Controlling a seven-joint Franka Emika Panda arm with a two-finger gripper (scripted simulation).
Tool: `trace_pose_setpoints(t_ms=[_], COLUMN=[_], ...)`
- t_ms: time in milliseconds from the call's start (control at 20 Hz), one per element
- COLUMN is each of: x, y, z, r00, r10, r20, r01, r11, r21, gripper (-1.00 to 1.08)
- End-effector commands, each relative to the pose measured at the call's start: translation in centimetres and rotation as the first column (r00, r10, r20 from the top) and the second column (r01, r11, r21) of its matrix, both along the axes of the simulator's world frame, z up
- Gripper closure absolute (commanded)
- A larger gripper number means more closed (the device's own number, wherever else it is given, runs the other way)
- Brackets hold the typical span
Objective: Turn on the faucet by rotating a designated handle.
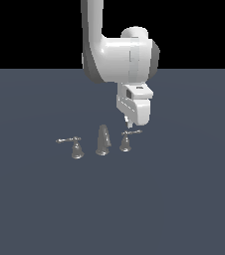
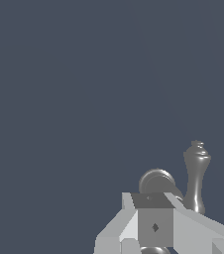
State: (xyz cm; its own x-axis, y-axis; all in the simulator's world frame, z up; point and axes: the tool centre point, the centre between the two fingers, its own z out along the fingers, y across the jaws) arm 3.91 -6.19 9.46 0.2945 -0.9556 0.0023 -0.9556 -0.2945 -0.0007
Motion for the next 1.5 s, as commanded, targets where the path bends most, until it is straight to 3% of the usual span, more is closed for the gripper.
trace_pose_setpoints(t_ms=[0, 600, 1100, 1200, 1450], x=[0.5, 1.1, -2.0, -1.3, -3.0], y=[-0.6, -1.3, -3.9, -2.9, -3.2], z=[-0.8, -1.8, -1.8, -1.8, -1.8], r00=[1.000, 0.998, 0.998, 0.999, 0.998], r10=[-0.029, -0.063, -0.063, -0.052, -0.056], r20=[0.000, -0.001, -0.001, 0.005, 0.003], r01=[0.029, 0.063, 0.063, 0.052, 0.056], r11=[1.000, 0.998, 0.998, 0.999, 0.998], r21=[0.000, 0.002, 0.002, 0.005, 0.004], gripper=[1.08, 1.08, 1.08, 1.08, 1.08])
